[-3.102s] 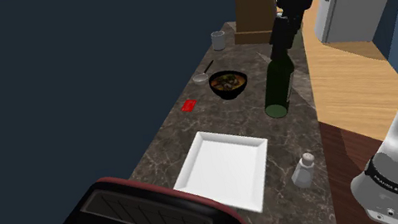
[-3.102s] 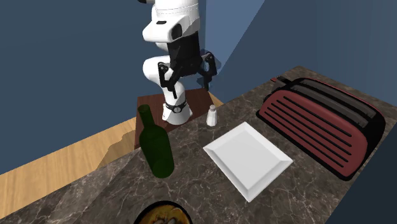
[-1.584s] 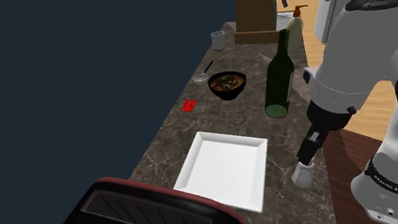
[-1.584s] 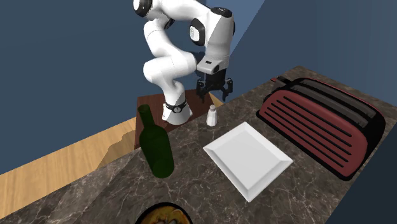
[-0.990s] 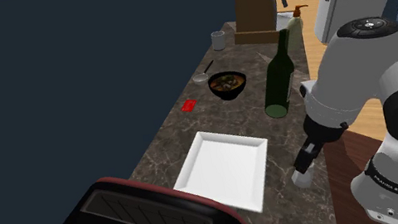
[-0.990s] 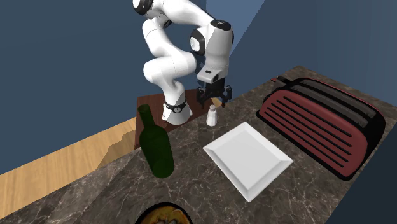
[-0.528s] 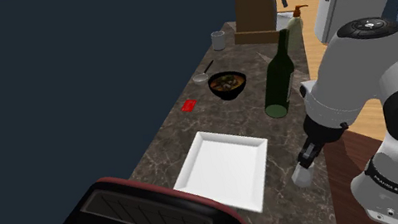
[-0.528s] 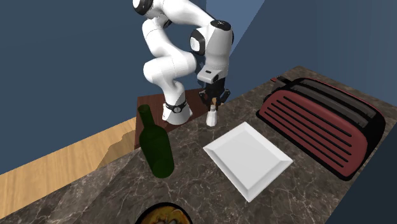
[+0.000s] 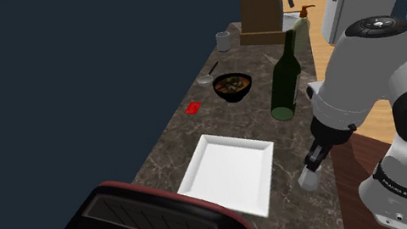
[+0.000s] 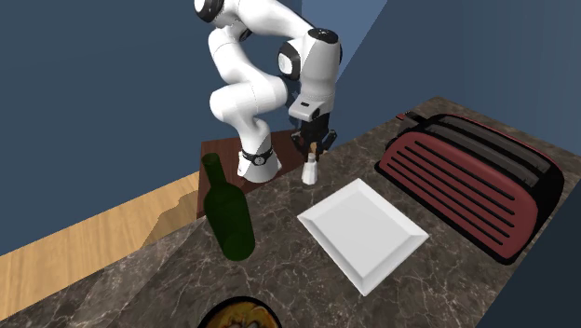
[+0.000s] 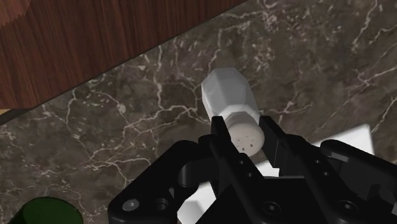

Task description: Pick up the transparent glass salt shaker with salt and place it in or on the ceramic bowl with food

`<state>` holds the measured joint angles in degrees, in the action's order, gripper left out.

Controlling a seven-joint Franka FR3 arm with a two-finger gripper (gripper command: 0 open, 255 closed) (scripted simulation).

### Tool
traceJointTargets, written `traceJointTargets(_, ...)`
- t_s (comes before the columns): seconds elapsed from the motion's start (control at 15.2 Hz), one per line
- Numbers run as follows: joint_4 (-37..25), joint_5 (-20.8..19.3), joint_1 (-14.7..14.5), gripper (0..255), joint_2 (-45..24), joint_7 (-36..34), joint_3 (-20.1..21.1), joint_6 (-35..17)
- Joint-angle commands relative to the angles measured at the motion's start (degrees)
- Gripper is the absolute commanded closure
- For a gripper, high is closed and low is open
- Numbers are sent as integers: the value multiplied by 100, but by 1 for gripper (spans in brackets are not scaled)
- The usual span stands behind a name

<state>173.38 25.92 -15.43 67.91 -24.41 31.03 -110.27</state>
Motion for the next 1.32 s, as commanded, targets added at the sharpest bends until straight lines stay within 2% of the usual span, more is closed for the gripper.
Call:
traceJointTargets(0.0, -96, -70, 38, 255, 45, 7, -66, 135)
traceJointTargets(1.25, -1484, -796, 471, 255, 98, 96, -772, 1513)
